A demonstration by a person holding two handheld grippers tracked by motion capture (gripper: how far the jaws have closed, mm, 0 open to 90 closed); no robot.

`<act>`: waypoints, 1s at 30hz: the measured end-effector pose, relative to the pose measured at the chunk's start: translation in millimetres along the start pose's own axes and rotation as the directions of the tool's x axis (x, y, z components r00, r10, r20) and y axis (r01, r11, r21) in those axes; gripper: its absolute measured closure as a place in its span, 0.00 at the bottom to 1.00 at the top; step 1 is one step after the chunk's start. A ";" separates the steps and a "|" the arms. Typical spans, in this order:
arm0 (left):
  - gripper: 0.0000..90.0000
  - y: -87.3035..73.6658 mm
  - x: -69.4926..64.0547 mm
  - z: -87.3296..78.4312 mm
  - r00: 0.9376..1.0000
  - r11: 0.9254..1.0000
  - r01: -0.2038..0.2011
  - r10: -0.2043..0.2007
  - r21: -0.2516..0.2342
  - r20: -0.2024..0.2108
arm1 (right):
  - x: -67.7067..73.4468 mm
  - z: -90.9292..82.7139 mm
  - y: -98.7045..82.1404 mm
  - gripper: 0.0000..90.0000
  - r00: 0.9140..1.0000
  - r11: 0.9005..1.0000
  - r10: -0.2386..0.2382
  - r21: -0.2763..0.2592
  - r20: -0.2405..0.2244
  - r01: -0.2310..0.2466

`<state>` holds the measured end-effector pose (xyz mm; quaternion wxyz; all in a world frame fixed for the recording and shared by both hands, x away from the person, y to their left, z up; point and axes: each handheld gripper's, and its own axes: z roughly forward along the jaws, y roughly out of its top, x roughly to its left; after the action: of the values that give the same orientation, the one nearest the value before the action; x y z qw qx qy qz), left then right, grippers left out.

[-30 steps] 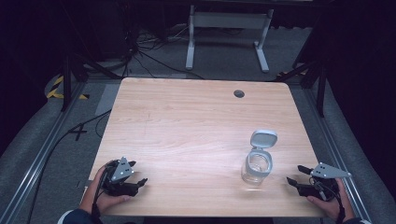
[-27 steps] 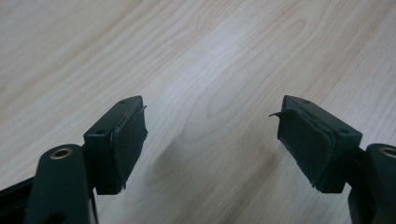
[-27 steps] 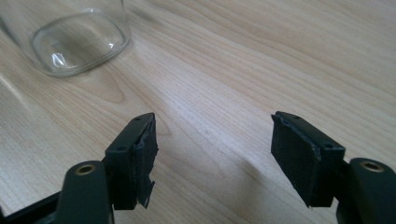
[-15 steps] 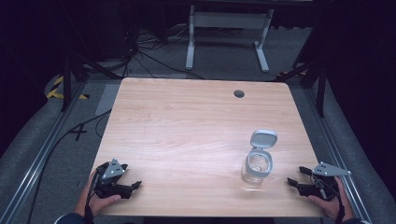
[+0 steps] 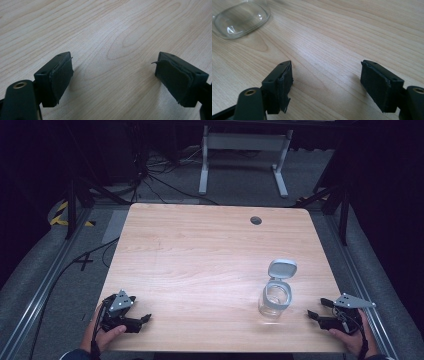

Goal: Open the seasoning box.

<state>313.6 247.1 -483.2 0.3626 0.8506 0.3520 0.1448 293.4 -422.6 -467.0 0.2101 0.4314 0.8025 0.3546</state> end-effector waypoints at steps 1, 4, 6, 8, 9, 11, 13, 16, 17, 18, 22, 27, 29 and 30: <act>0.16 0.0 -0.1 -0.1 1.000 1.000 0.001 -0.001 0.001 -0.001 | 0.0 0.1 0.1 0.28 1.000 1.000 0.001 0.000 0.001 -0.001; 0.16 0.1 -0.1 -0.2 1.000 1.000 0.001 -0.001 0.001 -0.004 | 0.4 0.5 0.4 0.28 1.000 1.000 0.005 0.001 0.004 -0.005; 0.16 0.0 -0.2 -0.1 1.000 1.000 0.003 -0.003 0.002 -0.002 | 0.4 0.8 0.7 0.28 1.000 1.000 0.006 0.003 0.006 -0.006; 0.16 0.0 -0.2 0.0 1.000 1.000 0.004 -0.004 0.002 -0.003 | 0.3 0.9 0.9 0.28 1.000 1.000 0.007 0.004 0.006 -0.007; 0.16 0.1 0.0 0.1 1.000 1.000 0.004 -0.004 0.000 -0.001 | 0.3 0.9 0.9 0.28 1.000 1.000 0.007 0.004 0.006 -0.007; 0.16 0.1 0.0 0.3 1.000 1.000 0.004 -0.004 -0.001 0.000 | 0.1 1.3 1.3 0.27 1.000 1.000 0.008 0.003 0.006 -0.008; 0.16 0.1 0.0 0.4 1.000 1.000 0.005 -0.005 -0.001 0.000 | -0.1 2.2 1.6 0.27 1.000 1.000 0.008 -0.001 0.006 -0.008; 0.15 0.4 0.6 0.3 1.000 1.000 -0.003 0.003 0.001 -0.002 | -0.8 2.6 2.3 0.26 1.000 1.000 0.003 0.004 0.007 -0.003; 0.15 0.4 0.6 0.3 1.000 1.000 -0.003 0.003 0.001 -0.002 | -0.9 2.7 2.3 0.26 1.000 1.000 0.003 0.004 0.007 -0.003; 0.15 0.4 0.7 0.3 1.000 1.000 -0.004 0.004 0.001 -0.002 | -0.9 2.7 2.3 0.26 1.000 1.000 0.003 0.004 0.007 -0.003; 0.15 0.5 0.7 0.3 1.000 1.000 0.000 0.000 0.004 -0.005 | -0.7 2.8 2.5 0.26 1.000 1.000 0.007 0.006 0.005 -0.007; 0.14 1.5 1.3 1.4 1.000 1.000 0.004 -0.004 0.005 -0.001 | -0.7 3.1 2.6 0.25 1.000 1.000 0.007 0.006 0.006 -0.007; 0.14 1.8 2.2 1.3 1.000 1.000 -0.007 0.007 0.007 -0.003 | -0.8 3.1 2.6 0.25 1.000 1.000 0.007 0.006 0.006 -0.007; 0.14 1.8 2.2 1.4 1.000 1.000 -0.006 0.006 0.008 -0.004 | -0.7 3.1 2.6 0.25 1.000 1.000 0.007 0.006 0.007 -0.007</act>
<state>316.8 247.0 -482.9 0.3582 0.8528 0.3509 0.1460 297.3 -421.1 -467.0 0.2102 0.4360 0.8014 0.3515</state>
